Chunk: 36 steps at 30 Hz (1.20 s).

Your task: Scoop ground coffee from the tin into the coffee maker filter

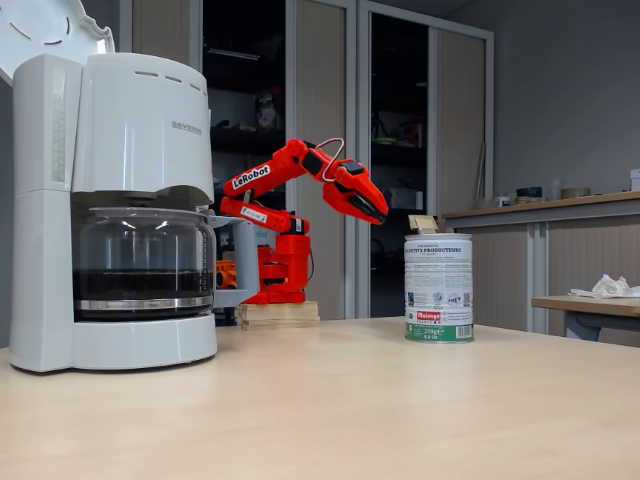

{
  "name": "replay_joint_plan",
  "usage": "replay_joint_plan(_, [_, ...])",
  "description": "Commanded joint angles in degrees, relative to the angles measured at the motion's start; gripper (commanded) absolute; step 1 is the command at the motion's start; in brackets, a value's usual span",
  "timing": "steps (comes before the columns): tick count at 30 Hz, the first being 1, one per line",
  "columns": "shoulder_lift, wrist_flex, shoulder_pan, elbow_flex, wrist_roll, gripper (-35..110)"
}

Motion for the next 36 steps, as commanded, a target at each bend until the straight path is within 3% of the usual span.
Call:
replay_joint_plan(1, [-0.4, -0.1, -2.5, -2.6, 4.0, 0])
replay_joint_plan(12, [-1.4, -1.5, -10.5, -3.2, 8.1, 24])
replay_joint_plan(23, [-5.1, -2.6, -15.5, -3.2, 12.7, 27])
replay_joint_plan(36, [-12.3, -10.9, -20.7, -5.4, 14.4, 21])
